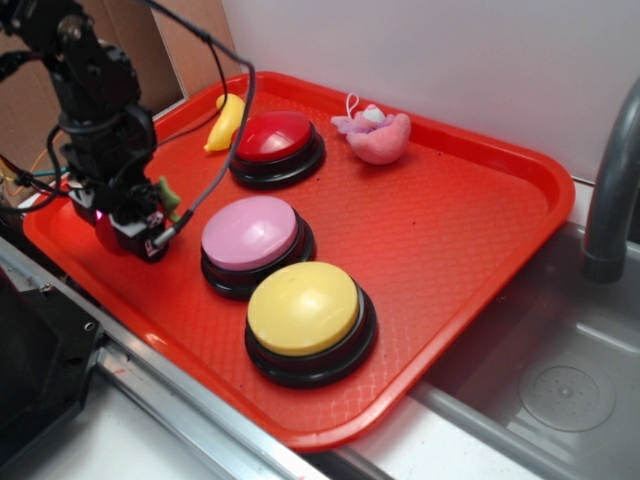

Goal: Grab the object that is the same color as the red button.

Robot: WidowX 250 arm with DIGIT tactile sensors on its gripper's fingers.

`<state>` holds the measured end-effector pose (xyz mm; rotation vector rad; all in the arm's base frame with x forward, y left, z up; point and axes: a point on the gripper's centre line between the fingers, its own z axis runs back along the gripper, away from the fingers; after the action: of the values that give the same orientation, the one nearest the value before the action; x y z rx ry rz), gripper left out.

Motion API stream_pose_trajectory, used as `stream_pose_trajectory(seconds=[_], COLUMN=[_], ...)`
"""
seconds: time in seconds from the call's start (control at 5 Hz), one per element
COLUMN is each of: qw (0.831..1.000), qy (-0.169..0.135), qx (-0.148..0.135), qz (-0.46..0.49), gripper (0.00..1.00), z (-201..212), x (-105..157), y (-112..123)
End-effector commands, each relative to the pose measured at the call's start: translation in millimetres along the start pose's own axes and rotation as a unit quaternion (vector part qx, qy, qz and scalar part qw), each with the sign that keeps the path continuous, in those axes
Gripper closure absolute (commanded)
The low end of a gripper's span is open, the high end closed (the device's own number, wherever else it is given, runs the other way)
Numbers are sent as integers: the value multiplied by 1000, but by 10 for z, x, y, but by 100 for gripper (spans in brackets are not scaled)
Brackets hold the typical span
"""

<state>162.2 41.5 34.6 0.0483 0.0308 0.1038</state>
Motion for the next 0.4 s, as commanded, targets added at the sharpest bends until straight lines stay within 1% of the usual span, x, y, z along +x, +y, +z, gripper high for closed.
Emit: stream_pose_trajectory(seconds=[0.0,0.2], qw=[998,997], qy=[-9,-10], qx=[-58,-77], qz=[0,-1], gripper=[100,100], z=[802,1091], x=[391,561], y=[-334,-539])
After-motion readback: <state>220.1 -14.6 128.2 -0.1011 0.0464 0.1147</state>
